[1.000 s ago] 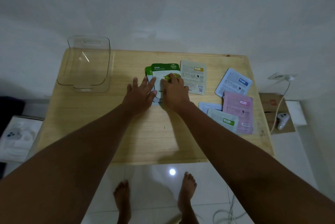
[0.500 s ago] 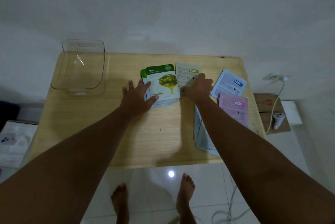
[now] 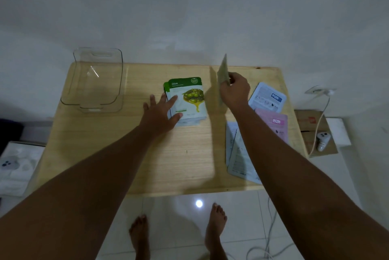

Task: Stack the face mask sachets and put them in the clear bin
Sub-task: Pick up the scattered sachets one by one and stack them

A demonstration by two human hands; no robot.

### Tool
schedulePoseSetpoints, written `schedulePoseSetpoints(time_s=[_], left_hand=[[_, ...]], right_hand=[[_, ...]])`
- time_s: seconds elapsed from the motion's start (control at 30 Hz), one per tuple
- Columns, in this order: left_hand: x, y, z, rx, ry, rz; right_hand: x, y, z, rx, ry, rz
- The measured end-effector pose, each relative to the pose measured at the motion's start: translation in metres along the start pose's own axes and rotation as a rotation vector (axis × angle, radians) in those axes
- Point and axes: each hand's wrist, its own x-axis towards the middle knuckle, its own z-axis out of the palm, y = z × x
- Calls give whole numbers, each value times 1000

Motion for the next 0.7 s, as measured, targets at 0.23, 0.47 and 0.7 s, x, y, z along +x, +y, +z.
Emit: schedulePoseSetpoints(time_s=[0.23,0.47,0.7], left_hand=[[-2,1,0,-3,8,-8],[-4,-1,-1,-44,6,16],[-8,4,0,-183,52,-21]], right_hand=[[-47,-34,49,-235,-250,-156],[-70,-34,66,-237,-355,-270],[-68,-11,48,-484,-415,-187]])
